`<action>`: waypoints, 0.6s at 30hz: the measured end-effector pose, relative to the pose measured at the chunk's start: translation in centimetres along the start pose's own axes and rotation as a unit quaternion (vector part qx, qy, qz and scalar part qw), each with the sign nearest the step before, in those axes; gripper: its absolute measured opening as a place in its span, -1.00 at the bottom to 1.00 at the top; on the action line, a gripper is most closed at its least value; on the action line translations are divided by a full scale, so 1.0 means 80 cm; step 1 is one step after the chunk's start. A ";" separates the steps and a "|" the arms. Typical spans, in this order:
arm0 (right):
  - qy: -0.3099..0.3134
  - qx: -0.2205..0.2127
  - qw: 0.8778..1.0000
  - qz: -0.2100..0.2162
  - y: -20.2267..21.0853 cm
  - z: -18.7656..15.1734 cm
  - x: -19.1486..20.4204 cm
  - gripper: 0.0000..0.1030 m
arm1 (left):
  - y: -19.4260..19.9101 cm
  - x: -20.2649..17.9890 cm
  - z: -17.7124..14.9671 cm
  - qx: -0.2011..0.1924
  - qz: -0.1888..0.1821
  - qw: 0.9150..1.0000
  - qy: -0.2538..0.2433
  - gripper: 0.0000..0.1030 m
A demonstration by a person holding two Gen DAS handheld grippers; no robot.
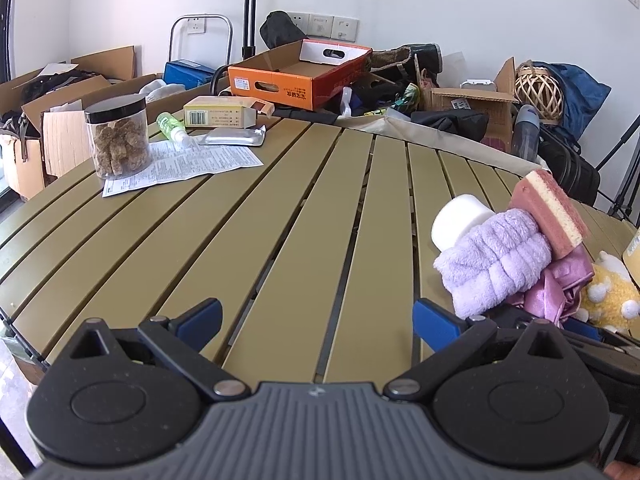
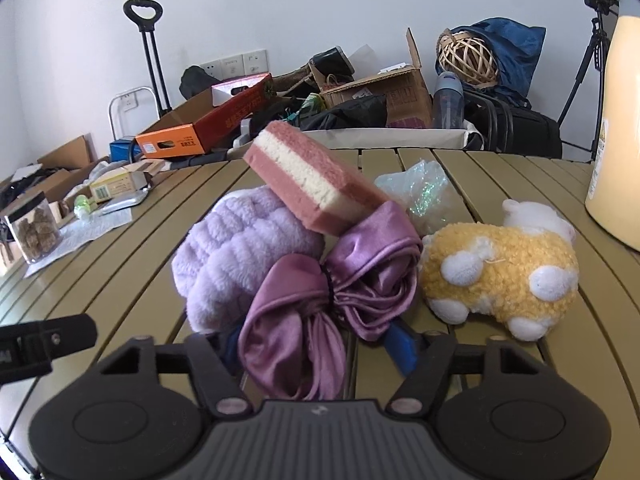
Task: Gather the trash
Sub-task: 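Close the right gripper on the pink satin scrunchie, then grasp the lavender fuzzy headband with the left gripper while the right holds the scrunchie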
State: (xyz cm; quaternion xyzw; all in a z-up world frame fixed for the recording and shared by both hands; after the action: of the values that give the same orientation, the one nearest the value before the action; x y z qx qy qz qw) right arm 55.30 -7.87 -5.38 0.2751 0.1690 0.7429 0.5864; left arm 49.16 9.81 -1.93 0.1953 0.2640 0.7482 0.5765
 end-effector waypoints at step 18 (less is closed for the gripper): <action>-0.008 -0.036 0.998 0.058 0.049 -0.002 -0.008 -0.61 | 0.004 -0.017 0.002 -0.010 -0.009 1.000 -0.006 1.00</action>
State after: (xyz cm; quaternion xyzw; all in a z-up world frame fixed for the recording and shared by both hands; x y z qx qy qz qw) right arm 52.28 -9.49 -3.37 0.2689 0.1215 0.7794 0.5527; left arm 49.39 8.44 -1.58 0.1916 0.2552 0.7441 0.5869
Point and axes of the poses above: each gripper's, at about its wrist camera, not at the fingertips, and y roughly against the way its jaws point, x to its left, z to its top, the point moved 8 cm from there along -y, roughly the way its jaws point, and after that the axes turned 6 degrees about -y, right-handed, at the moved point
